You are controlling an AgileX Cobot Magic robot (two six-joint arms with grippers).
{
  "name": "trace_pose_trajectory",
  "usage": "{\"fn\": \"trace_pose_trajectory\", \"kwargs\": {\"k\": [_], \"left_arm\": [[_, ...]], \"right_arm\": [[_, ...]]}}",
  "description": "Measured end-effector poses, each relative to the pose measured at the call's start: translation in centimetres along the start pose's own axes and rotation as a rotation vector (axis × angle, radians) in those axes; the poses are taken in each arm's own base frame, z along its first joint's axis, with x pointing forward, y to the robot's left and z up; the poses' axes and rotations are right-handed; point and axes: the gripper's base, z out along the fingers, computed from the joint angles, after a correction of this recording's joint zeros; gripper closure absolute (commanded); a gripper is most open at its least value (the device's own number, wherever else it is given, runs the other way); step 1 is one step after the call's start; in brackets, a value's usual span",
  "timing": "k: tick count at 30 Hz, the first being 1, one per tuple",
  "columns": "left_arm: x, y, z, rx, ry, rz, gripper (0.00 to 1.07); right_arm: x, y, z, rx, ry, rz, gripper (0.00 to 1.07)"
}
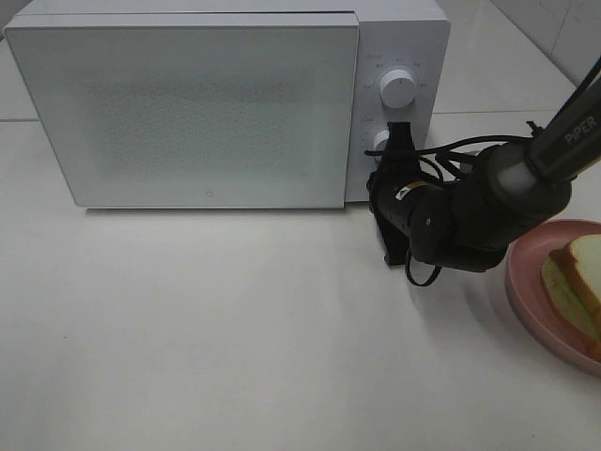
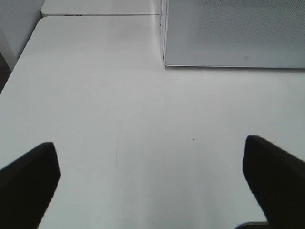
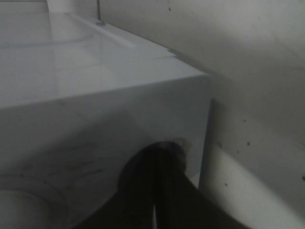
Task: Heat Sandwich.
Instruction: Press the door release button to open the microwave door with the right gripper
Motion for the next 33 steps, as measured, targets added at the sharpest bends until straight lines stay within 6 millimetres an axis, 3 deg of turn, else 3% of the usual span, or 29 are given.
{"fn": "trace_pose_trajectory", "kwargs": {"k": [33], "left_arm": [[0.00,0.00,0.00,0.000,0.000,0.000,0.06]], "right_arm": [[0.16,0.61,-0.14,0.062,0.016,-0.012,1.07]]}}
